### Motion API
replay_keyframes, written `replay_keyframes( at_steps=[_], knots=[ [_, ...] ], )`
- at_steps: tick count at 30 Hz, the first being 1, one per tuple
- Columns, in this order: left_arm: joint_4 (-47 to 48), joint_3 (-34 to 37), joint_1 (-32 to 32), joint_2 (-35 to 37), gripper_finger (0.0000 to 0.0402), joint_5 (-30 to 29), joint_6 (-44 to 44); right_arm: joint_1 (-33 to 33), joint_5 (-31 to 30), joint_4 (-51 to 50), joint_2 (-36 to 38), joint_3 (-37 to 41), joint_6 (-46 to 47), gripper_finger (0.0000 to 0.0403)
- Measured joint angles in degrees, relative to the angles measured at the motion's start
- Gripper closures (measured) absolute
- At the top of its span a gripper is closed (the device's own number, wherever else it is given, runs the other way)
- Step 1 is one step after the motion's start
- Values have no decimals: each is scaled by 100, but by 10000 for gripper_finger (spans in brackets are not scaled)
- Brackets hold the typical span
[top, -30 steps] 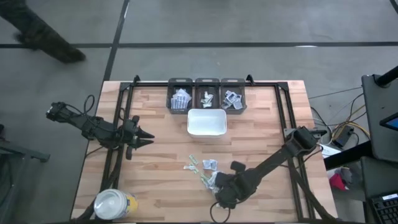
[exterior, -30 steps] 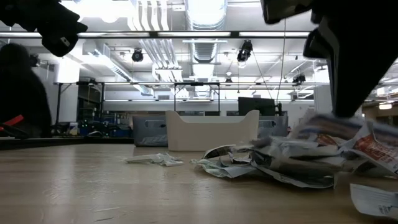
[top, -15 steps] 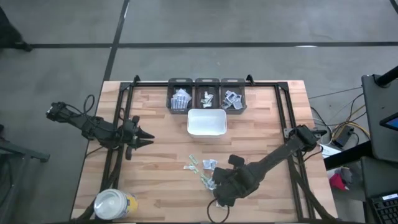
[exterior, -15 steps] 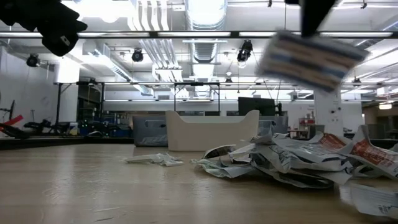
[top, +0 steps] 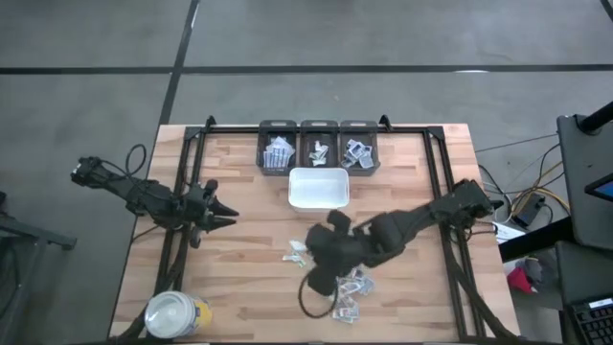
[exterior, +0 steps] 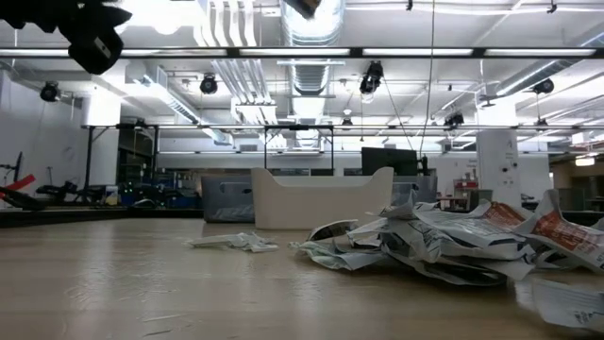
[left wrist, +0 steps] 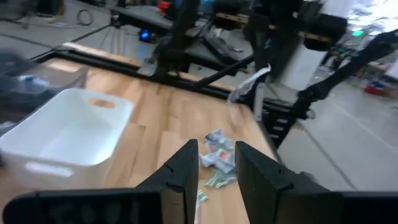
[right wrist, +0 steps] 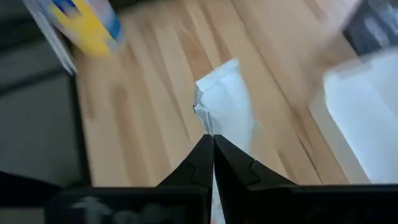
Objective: Pick & Place First Aid Supplies
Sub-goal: Put the white fingertip band aid into the left black bin
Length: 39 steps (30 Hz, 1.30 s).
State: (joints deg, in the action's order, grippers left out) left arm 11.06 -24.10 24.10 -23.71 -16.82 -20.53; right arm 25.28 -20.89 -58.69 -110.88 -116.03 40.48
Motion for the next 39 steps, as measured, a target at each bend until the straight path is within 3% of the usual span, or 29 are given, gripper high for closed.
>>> replay_keyframes(
  at_steps=[8,18,26,32,39],
  knots=[
    [-635,0,1,-326,303,900,360,-555,1121,1570,167,97,-620,395],
    [-1670,0,0,-753,303,992,223,-1231,2705,3355,167,252,-1092,395],
    [-2409,-13,0,-818,303,969,210,-1545,3193,3752,167,286,-1103,395],
    [-2699,0,-29,-865,303,552,245,-1561,3211,3836,167,287,-1118,395],
    [-3312,0,-114,-1170,303,530,266,-1560,3211,3837,165,301,-1118,395]
  ],
)
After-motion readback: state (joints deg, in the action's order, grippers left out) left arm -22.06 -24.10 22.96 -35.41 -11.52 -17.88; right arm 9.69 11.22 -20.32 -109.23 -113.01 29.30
